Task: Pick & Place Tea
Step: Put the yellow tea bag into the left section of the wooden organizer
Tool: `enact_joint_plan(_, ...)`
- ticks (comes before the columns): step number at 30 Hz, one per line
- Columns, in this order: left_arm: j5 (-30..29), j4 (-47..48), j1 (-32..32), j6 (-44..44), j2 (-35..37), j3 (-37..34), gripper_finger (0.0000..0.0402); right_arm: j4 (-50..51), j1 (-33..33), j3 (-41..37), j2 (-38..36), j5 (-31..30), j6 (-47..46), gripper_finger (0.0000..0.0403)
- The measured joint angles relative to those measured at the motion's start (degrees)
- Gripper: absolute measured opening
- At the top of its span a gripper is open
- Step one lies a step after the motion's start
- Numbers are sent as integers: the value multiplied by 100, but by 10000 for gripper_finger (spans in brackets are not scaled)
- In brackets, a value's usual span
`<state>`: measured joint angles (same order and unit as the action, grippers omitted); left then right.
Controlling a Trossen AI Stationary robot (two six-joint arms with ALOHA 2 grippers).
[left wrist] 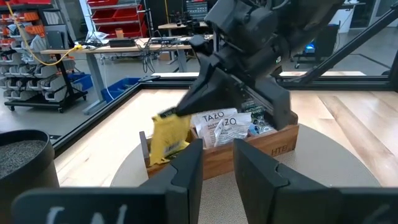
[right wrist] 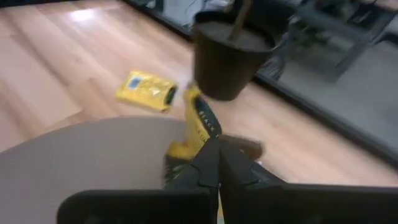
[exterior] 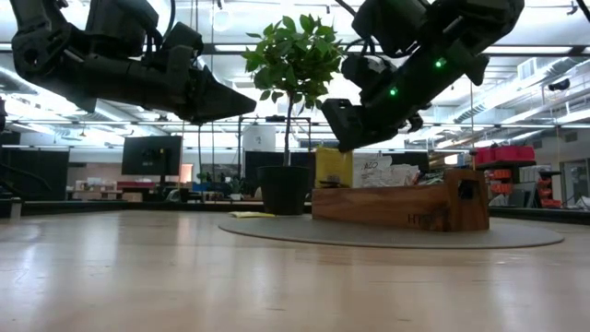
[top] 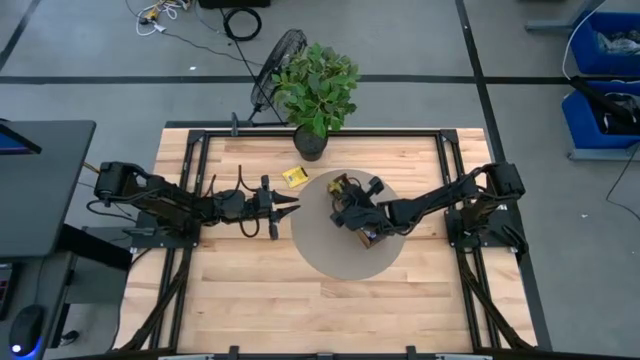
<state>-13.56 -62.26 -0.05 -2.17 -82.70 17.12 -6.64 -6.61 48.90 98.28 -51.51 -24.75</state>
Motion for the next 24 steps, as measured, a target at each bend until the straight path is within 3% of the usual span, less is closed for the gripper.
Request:
enact_joint_plan(3, 0, 0, 0, 0, 0, 0, 94, -81, -56, 0, 0, -380, 211, 0)
enact_joint_plan(16, 2, 0, 0, -4, 0, 0, 94, 31, -41, 0, -13, -792, 512, 0)
enact_joint_plan(24, 0, 0, 0, -4, 0, 0, 94, 485, -35, 0, -13, -962, 126, 0)
